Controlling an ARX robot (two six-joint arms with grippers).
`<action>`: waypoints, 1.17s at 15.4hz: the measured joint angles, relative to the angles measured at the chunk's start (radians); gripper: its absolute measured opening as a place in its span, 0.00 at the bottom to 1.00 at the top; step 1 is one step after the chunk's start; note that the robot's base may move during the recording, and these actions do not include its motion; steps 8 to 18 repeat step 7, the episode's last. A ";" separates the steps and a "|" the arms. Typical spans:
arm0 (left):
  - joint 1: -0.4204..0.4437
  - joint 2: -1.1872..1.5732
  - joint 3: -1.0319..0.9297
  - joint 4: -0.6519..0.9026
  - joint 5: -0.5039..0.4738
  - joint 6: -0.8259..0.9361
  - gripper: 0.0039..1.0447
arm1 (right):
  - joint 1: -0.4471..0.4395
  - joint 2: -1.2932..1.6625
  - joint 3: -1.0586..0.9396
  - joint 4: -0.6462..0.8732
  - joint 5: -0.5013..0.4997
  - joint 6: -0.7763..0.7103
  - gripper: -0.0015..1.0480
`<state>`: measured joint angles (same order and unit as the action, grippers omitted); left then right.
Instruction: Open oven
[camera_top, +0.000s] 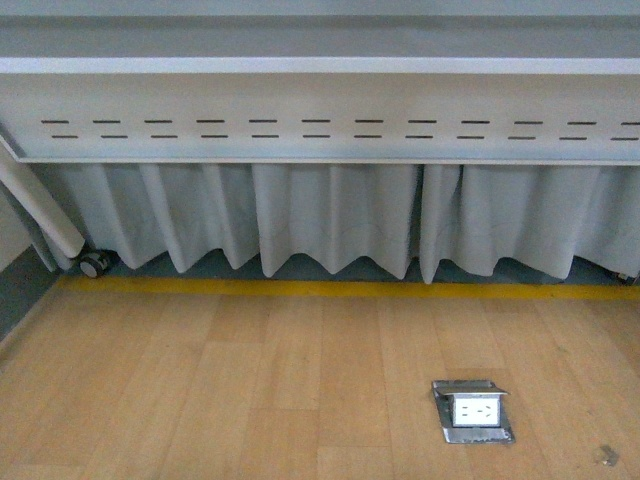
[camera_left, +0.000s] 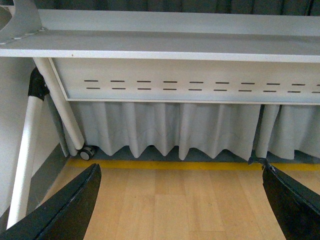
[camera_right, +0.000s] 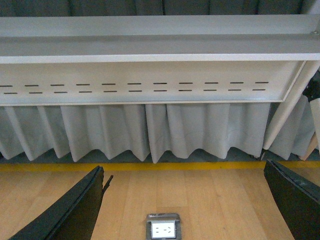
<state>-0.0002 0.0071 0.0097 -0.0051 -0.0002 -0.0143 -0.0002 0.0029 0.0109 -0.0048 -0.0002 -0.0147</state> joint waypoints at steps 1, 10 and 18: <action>0.000 0.000 0.000 0.000 0.000 0.000 0.94 | 0.000 0.000 0.000 0.000 0.000 0.000 0.94; 0.000 0.000 0.000 0.000 0.000 0.000 0.94 | 0.000 0.000 0.000 0.000 0.000 0.000 0.94; 0.000 0.000 0.000 0.000 0.000 0.000 0.94 | 0.000 0.000 0.000 0.000 0.000 0.000 0.94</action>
